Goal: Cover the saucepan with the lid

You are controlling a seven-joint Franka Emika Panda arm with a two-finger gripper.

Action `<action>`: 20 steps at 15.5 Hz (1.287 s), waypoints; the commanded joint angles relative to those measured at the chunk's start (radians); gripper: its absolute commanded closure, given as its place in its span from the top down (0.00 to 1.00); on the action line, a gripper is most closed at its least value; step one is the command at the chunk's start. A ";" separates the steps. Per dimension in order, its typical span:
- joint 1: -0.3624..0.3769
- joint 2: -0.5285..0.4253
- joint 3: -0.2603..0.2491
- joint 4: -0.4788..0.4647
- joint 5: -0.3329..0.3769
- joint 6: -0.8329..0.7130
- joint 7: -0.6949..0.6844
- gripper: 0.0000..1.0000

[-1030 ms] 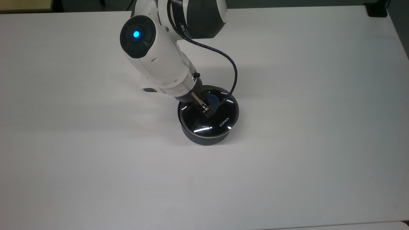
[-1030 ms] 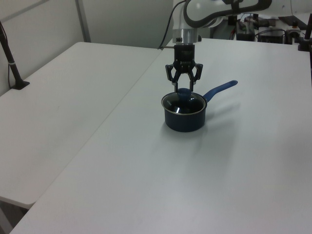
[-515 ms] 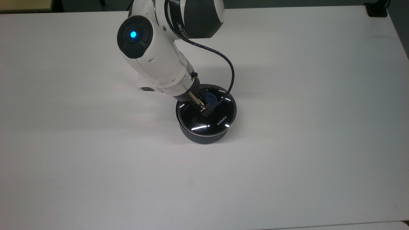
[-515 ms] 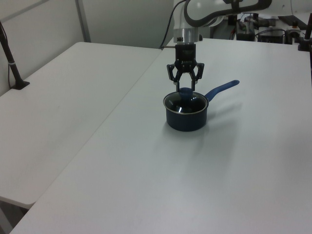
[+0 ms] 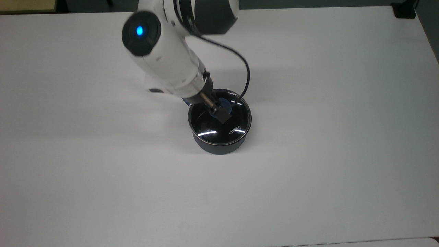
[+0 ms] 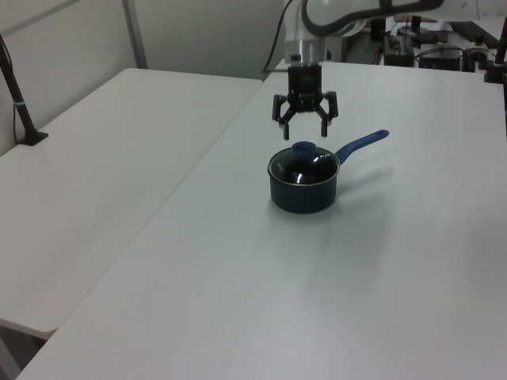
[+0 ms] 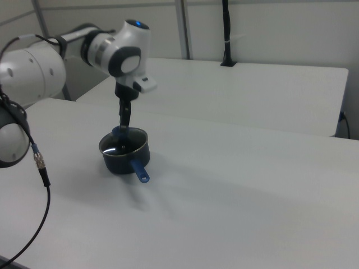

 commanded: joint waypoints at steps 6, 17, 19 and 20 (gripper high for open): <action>0.083 -0.414 0.092 -0.302 -0.293 -0.026 -0.354 1.00; -0.020 -0.603 0.034 -0.393 -0.337 -0.105 -0.820 1.00; -0.020 -0.612 0.003 -0.390 -0.335 -0.096 -0.820 1.00; -0.020 -0.611 -0.006 -0.382 -0.335 -0.091 -0.820 1.00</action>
